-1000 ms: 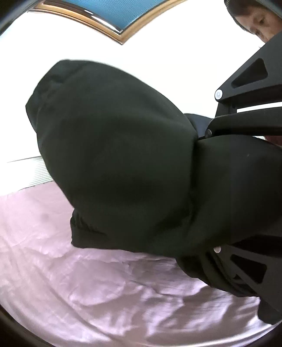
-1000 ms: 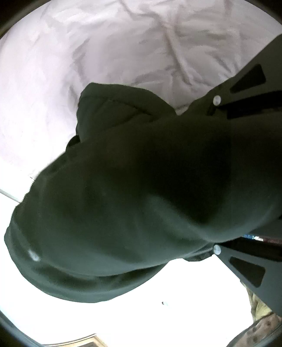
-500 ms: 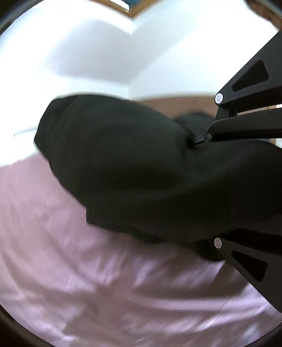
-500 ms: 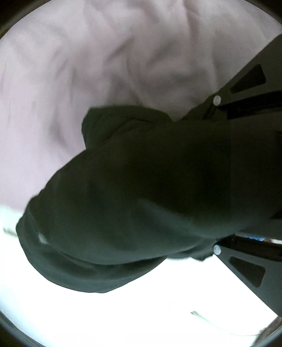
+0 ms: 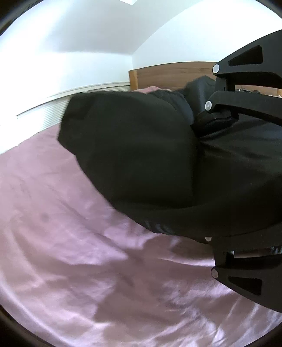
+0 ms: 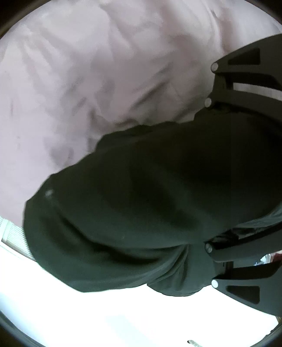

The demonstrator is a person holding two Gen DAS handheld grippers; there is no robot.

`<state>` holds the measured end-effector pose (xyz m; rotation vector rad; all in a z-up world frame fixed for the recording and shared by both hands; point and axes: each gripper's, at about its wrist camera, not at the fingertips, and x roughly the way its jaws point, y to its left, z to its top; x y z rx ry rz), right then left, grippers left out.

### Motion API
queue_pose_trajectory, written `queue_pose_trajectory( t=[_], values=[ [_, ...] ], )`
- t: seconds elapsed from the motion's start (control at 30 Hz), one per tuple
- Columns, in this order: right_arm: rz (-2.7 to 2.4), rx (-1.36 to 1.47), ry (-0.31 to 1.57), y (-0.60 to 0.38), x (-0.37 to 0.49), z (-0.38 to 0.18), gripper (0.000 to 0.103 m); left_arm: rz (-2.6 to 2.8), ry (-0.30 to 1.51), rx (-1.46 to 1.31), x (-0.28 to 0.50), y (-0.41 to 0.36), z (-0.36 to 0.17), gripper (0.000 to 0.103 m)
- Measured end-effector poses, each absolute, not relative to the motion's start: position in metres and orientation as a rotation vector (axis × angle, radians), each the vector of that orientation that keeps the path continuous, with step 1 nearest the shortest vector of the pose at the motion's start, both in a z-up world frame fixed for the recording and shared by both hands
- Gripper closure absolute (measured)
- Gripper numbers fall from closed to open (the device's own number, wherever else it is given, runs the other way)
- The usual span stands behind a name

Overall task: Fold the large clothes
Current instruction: 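Lower the coat bundle onto the bed and open both grippers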

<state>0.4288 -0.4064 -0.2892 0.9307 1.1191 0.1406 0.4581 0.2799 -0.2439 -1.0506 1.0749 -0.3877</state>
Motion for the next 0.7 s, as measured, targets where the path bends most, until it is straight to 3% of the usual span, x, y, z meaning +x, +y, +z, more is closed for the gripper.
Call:
queue_pose_trajectory(
  t=[0.33,0.47,0.63,0.7],
  values=[
    [-0.005,0.733,1.047,-0.428,0.416,-0.238,0.013,-0.267,0.985,-0.828,0.462,0.293,-0.175,0.028],
    [-0.063,0.685,0.978,-0.448,0.401,-0.217,0.013,-0.181,0.897,-0.789,0.433,0.297,-0.147,0.023],
    [-0.094,0.622,0.905,-0.467,0.397,-0.131,0.012,-0.109,0.817,-0.717,0.383,0.292,-0.09,0.018],
    [-0.095,0.576,0.877,-0.467,0.38,-0.101,0.006,-0.105,0.787,-0.661,0.358,0.279,-0.065,0.015]
  ],
)
